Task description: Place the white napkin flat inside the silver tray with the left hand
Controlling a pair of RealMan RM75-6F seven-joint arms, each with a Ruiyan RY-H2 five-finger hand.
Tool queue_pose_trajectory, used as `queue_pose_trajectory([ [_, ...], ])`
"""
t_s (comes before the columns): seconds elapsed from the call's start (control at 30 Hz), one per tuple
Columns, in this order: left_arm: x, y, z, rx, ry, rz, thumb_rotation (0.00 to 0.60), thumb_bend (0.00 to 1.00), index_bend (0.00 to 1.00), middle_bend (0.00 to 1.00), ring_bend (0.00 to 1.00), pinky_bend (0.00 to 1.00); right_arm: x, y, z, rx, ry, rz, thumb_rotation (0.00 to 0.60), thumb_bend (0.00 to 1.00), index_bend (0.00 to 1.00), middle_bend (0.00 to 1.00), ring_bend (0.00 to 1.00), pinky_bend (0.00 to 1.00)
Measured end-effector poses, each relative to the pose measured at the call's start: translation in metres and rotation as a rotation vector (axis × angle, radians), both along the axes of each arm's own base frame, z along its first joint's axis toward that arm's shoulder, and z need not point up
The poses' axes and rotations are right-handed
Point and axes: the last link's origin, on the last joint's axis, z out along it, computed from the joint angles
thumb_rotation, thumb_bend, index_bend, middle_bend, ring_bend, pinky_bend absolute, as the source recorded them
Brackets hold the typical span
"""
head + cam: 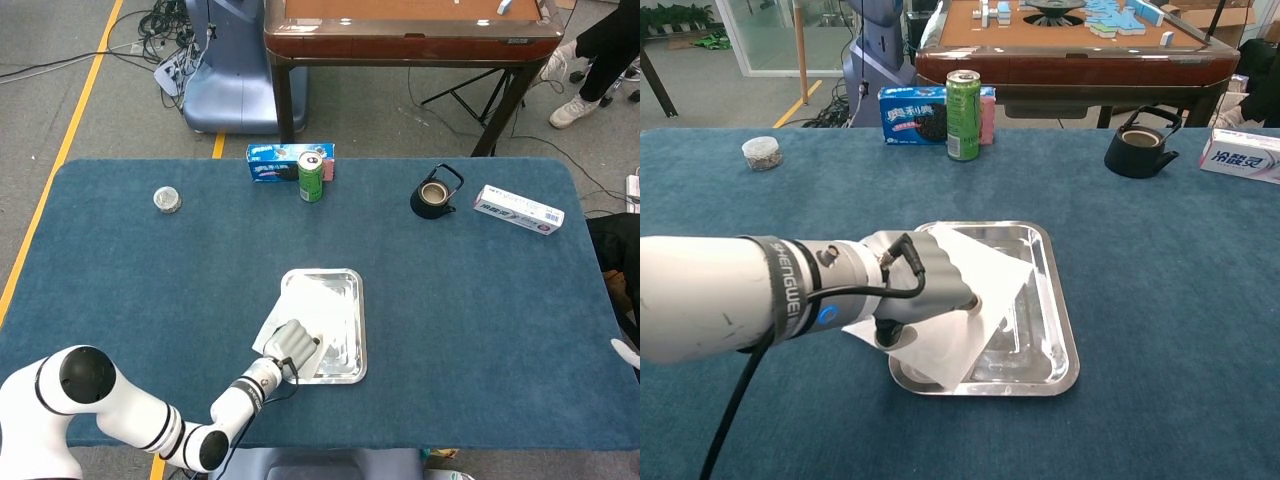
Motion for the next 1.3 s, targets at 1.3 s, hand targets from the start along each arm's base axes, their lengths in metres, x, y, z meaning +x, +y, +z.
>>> queue_pose_trajectory([
  [1.3,-0.005,-0.008,0.036,0.069,0.036,-0.064,0.6,0.49,0.13,1.0,0.94,1.0,0.004,-0.007,-0.001,0.009,-0.005,0.0,0.6,0.07,0.26,0.25,0.17,0.26],
])
